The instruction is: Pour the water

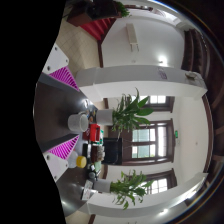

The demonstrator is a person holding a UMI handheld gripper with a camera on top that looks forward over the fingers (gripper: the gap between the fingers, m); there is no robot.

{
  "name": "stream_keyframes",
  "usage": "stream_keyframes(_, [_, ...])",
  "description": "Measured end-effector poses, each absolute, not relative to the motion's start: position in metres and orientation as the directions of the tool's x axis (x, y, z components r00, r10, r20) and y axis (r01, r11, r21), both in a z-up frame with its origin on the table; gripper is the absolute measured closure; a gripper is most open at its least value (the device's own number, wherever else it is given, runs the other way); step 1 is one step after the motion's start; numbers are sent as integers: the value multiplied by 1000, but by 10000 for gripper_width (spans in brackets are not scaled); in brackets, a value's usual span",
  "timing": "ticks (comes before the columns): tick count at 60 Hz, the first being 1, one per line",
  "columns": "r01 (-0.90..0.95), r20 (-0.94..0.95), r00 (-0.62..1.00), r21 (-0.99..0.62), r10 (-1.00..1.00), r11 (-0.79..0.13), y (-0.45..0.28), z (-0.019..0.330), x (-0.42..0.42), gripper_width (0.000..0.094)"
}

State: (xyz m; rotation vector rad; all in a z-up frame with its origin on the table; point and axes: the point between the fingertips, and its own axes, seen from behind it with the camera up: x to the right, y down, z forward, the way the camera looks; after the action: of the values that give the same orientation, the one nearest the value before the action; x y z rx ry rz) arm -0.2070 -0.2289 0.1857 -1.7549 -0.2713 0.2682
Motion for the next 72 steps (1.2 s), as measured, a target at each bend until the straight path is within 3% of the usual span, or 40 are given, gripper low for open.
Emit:
stream_keyframes(5, [31, -22, 962, -981, 273, -189, -228, 175, -186, 92])
stream_keyframes(7, [38, -9, 970, -981, 241, -191, -232, 156, -166, 92])
stream_keyframes(8, [39, -6, 975, -980, 223, -194, -219, 176, -173, 90])
stream_keyframes(10, [40, 3, 983, -980, 184, -197, -225, 169, -155, 89])
stream_keyframes(15, [41, 20, 994, -979, 105, -200, -228, 125, -104, 92])
stream_keyframes(20, [21, 10, 998, -978, 56, -206, -213, 106, -77, 97])
stream_keyframes(42, [22, 18, 999, -985, 27, -168, -123, 100, -65, 93])
stream_keyframes(52, [15, 15, 1000, -980, 3, -198, -99, 83, -57, 171])
stream_keyframes(55, [11, 11, 1000, -980, 2, -197, -96, 80, -57, 215])
stream_keyframes(58, [24, 23, 1000, -981, 11, -195, -96, 78, -61, 343])
stream_keyframes(72, [92, 87, 995, -981, 40, -169, -97, 80, -66, 506])
